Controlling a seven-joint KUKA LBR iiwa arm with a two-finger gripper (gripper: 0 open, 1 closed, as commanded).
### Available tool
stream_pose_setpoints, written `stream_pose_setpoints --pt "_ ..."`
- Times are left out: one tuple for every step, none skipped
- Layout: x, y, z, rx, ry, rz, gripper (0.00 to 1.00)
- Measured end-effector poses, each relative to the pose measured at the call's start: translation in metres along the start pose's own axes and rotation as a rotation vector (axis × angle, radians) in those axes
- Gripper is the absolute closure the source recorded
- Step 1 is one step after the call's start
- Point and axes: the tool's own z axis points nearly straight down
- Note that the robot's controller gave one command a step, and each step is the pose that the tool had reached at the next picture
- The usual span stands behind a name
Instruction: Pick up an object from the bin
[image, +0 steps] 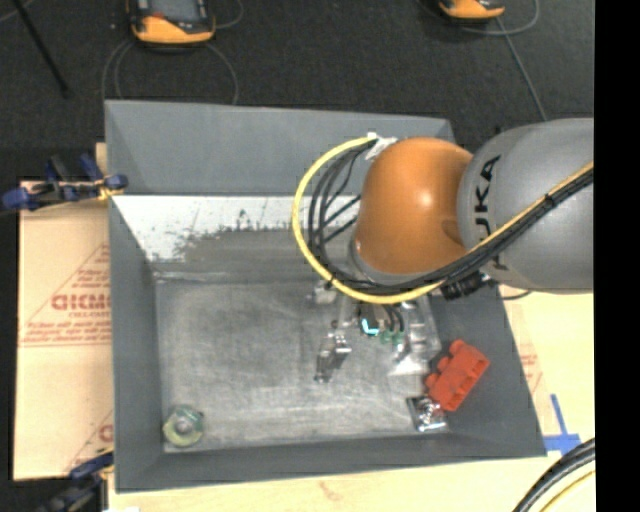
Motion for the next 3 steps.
stream_pose_setpoints --pt "0.047 0.043 0.066 0.000 0.003 -0.052 0.00" --pt "0.004 0.033 0.074 -0.001 -0.009 0.049 0.00" --pt "-0.026 0.033 0.036 -0.002 -0.011 0.250 0.00"
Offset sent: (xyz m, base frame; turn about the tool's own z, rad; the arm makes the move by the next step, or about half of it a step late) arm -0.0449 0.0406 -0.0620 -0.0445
